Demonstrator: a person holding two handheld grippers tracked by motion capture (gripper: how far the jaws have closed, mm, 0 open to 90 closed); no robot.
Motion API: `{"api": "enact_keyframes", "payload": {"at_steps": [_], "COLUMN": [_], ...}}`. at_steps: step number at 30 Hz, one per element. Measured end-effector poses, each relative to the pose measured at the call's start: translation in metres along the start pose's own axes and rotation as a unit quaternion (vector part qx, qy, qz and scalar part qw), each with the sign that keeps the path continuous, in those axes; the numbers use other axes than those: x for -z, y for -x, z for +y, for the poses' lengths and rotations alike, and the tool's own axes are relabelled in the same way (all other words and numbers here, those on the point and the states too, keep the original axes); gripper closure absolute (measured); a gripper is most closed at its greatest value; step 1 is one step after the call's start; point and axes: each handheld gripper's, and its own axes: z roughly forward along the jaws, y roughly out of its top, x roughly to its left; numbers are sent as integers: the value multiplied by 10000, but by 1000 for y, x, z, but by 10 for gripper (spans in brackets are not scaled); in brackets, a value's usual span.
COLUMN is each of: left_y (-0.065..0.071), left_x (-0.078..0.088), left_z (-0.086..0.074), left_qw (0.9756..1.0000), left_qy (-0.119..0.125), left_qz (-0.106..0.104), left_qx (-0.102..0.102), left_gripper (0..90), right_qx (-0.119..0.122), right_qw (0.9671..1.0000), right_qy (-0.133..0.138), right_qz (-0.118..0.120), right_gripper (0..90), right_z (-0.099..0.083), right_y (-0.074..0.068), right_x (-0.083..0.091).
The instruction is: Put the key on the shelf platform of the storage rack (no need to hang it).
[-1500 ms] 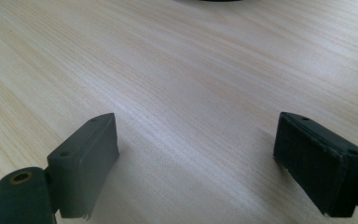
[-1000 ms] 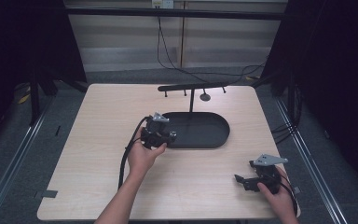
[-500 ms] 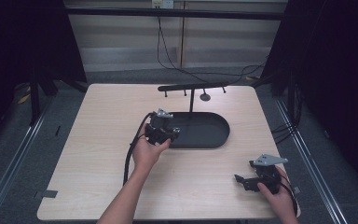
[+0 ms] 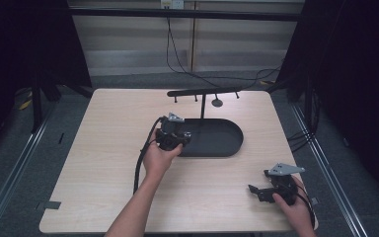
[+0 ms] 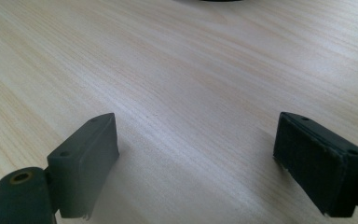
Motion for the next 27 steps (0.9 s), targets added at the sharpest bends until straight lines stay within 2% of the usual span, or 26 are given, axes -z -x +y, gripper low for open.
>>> {"api": "enact_keyframes", "payload": {"at_steps": [6,10,19,27], "left_y": [0,1,2,1], "left_x": [-5,-10,-19,-25], "left_z": [3,4,5,6], "left_qw": [10000,10000,10000,9999], "left_qy": [-18,-7,-38,33], "left_qz": [-6,-25,51,94], "left_qx": [-32,37,6,74], "left_gripper": [673,673,673,673], "right_qx": [3,-5,-5,5], "right_qw": [10000,10000,10000,10000], "right_qy": [2,-4,-4,1], "right_qz": [0,2,1,-1], "right_gripper": [133,133,133,133], "right_z": [0,0,0,0], "right_y": [0,0,0,0], "right_x": [0,0,0,0]}}
